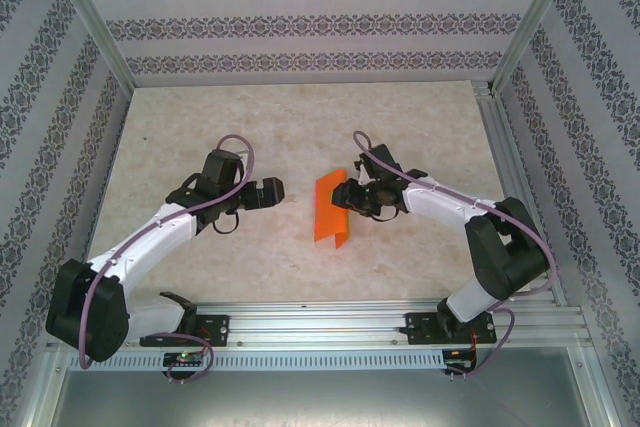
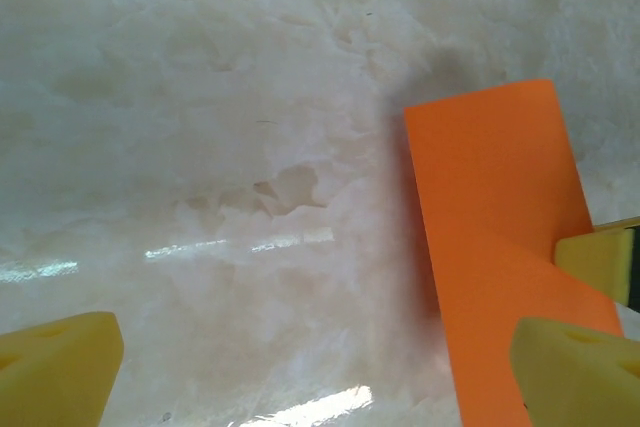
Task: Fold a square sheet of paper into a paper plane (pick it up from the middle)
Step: Fold the square sheet of paper in half at the center of the table.
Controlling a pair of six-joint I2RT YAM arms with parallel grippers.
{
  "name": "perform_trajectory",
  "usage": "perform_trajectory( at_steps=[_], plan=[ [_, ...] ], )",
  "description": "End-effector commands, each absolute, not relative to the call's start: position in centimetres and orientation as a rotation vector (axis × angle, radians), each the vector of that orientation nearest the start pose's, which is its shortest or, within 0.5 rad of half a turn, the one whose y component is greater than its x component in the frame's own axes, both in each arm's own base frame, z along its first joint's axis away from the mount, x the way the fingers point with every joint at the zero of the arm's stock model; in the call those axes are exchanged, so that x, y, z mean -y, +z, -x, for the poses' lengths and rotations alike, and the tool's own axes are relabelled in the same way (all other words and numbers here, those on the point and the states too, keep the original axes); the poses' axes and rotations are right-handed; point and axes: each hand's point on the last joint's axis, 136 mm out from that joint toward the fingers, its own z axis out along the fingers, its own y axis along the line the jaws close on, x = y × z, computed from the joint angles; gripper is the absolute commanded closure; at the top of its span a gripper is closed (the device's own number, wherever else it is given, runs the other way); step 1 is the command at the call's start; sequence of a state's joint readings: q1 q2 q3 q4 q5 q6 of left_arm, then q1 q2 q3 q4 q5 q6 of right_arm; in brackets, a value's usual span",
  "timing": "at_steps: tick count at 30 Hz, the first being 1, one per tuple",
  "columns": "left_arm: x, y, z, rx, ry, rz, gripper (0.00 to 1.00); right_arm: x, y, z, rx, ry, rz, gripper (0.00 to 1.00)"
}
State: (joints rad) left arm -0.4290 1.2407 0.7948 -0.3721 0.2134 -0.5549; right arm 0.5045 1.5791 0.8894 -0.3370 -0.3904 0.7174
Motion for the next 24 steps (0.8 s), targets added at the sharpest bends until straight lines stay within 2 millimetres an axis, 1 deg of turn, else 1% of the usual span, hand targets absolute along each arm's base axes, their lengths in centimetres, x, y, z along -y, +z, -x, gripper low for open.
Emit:
perform_trajectory(
  at_steps=[1,6,7,10,14,17,19,24],
  plan=[
    [19.7,14.9,-30.7,-2.456,-0.751,0.016,0.00,-22.5,7.2,-29.7,-2.727,0.948,-0.187,0.53],
    [21.4,14.6,-30.7,-2.468,-0.770,-0.011,0.00,-20.0,5.4,-29.0,-2.764,0.888,-0.234,0.52],
    [21.8,14.5,-30.8,-2.471,-0.774,-0.016,0.00,-19.5,5.1,-29.0,-2.766,0.869,-0.247,0.49],
    [23.0,14.3,-30.6,-2.480,-0.783,-0.038,0.00,-18.6,4.5,-28.8,-2.782,0.848,-0.261,0.47],
    [24.6,13.8,-30.4,-2.494,-0.794,-0.062,0.00,-17.8,4.0,-28.5,-2.814,0.787,-0.252,0.44],
    [25.9,13.5,-30.3,-2.506,-0.797,-0.092,0.00,-16.8,3.7,-28.2,-2.841,0.703,-0.243,0.38],
    [26.6,13.4,-30.2,-2.514,-0.798,-0.112,0.00,-16.4,3.7,-28.2,-2.851,0.675,-0.244,0.35],
    [28.0,13.1,-30.2,-2.530,-0.794,-0.149,0.00,-14.9,3.9,-28.0,-2.874,0.547,-0.224,0.32]
  ],
)
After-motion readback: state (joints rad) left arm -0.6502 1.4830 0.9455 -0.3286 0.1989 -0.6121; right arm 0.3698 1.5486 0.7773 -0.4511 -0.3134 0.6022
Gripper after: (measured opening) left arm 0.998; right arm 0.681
